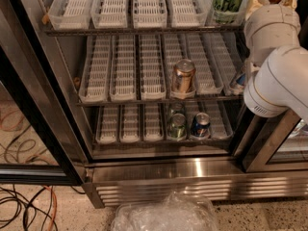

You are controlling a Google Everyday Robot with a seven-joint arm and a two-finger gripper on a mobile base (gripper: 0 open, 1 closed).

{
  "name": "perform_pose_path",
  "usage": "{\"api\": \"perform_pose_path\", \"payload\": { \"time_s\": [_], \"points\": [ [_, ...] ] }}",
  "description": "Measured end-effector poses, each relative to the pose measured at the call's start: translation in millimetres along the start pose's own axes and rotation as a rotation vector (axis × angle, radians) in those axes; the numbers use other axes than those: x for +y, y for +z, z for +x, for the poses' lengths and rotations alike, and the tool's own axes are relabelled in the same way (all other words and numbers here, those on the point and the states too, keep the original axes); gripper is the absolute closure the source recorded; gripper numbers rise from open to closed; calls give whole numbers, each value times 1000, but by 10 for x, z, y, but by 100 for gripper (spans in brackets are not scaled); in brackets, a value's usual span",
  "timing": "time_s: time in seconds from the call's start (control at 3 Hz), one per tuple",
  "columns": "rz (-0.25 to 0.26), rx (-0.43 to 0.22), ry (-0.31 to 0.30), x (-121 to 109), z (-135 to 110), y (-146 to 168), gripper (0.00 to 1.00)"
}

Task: Pick redbull can from top shelf of fridge

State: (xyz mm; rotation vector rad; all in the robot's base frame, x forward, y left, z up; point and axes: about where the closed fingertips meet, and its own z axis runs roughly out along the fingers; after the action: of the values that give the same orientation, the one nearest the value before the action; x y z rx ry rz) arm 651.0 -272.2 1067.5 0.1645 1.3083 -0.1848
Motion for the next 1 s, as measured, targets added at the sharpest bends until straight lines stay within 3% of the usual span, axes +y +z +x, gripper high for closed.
{"api": "perform_pose_path", "payload": {
  "time_s": [1.0],
  "points": [
    [-7,-127,3,-11,-165,21,100]
  ]
}}
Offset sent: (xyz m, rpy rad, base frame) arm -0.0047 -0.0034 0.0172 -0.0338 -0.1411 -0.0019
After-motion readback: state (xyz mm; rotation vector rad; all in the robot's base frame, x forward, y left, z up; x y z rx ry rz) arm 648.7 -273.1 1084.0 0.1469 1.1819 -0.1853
